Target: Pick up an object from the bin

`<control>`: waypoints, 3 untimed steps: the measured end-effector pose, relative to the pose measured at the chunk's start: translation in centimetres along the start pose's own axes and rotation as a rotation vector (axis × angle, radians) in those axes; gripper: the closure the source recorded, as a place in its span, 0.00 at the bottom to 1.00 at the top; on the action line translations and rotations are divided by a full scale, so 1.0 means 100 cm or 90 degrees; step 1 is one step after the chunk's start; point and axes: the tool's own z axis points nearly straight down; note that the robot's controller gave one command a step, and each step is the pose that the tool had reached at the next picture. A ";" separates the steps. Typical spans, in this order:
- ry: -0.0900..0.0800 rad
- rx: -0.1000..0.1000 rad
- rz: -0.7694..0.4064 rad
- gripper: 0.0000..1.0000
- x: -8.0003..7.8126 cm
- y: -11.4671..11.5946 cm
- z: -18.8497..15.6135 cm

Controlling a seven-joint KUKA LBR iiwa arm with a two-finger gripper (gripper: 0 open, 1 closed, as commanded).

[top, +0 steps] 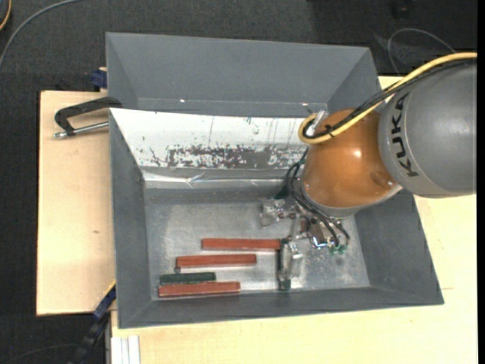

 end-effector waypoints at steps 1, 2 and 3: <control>0.000 -0.003 -0.052 0.00 -0.009 0.061 0.048; -0.007 -0.002 -0.007 0.00 -0.072 0.063 0.044; -0.004 -0.002 -0.007 1.00 -0.070 0.062 0.045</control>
Offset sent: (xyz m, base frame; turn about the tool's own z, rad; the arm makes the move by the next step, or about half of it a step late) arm -0.0012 0.0569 -0.0462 -0.0749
